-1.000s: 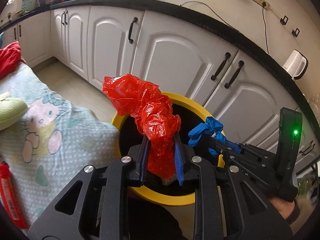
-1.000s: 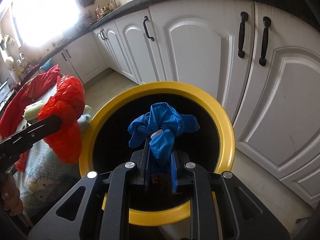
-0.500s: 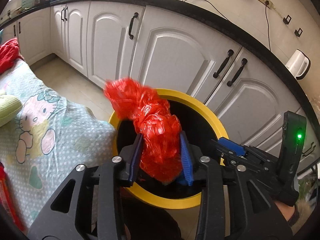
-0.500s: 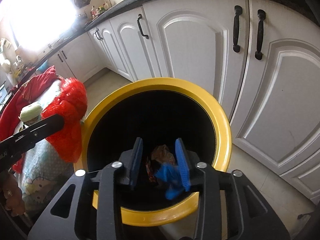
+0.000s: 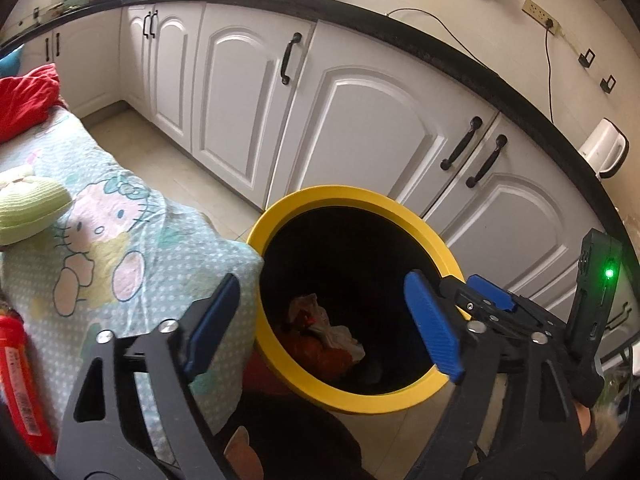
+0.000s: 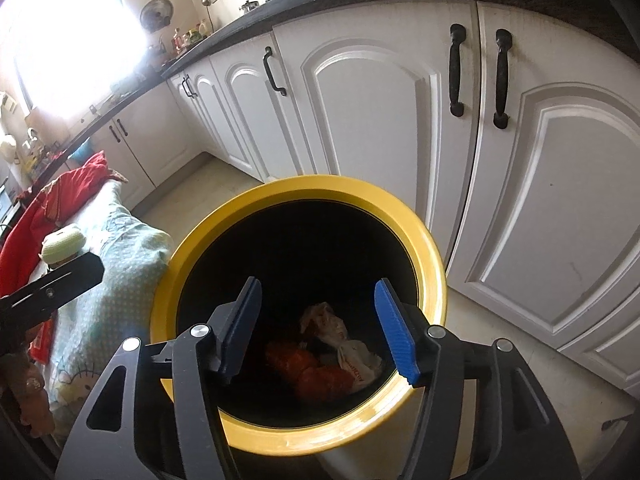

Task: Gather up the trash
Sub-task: 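Open both tools to drop the gloves and red bag into the bin, then move both tools back to the bed toward the white mesh bag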

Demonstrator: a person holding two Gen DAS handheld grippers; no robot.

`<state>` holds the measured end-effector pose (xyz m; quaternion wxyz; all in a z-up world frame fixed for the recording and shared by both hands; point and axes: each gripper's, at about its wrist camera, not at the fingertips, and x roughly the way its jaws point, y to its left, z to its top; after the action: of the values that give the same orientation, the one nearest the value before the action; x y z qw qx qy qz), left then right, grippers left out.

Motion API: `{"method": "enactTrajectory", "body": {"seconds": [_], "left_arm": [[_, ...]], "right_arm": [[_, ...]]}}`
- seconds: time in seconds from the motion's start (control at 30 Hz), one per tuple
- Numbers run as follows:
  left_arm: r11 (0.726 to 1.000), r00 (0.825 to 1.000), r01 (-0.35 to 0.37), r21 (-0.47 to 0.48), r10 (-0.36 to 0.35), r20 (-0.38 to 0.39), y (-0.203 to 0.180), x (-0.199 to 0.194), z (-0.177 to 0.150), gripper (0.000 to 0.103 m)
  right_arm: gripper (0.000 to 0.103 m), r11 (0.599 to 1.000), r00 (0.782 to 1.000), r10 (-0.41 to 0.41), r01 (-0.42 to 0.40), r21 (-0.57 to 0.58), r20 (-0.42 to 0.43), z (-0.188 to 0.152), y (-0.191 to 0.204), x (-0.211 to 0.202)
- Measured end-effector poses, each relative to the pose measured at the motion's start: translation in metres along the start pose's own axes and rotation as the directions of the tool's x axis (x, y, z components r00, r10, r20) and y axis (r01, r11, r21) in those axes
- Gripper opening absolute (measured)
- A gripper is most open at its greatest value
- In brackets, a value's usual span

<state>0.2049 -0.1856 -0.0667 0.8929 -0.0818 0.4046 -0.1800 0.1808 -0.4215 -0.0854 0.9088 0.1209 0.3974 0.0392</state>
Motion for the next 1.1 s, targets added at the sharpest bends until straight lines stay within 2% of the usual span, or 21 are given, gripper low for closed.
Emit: {"method": "enactTrajectory", "body": {"seconds": [0.07,0.1,0.3,0.7,1.1], "left_arm": [[1.000,1.000,-0.006,-0.001,0.006,0.012,0.001,-0.004,0.000,0.091],[1.000,1.000,-0.010,-0.001,0.010,0.018,0.001,-0.006,0.000,0.092],[0.999,0.998,-0.043,-0.012,0.044,0.039,0.010,-0.020,0.000,0.092],[0.992,0.987,-0.111,-0.054,0.117,0.108,0.038,-0.066,0.002,0.092],[0.980,0.964,-0.183,-0.081,0.195,0.183,0.060,-0.103,-0.005,0.092]], "right_arm": [[0.060,1.000,1.000,0.000,0.000,-0.002,0.005,0.001,0.001,-0.002],[0.061,1.000,1.000,-0.002,0.002,-0.004,0.010,0.001,0.002,-0.003],[0.066,1.000,0.999,0.000,0.001,-0.018,0.032,0.004,0.008,-0.009],[0.067,0.995,0.998,0.039,-0.033,-0.097,0.057,0.004,0.045,-0.023],[0.070,0.981,0.993,0.086,-0.071,-0.178,0.078,0.001,0.086,-0.039]]}}
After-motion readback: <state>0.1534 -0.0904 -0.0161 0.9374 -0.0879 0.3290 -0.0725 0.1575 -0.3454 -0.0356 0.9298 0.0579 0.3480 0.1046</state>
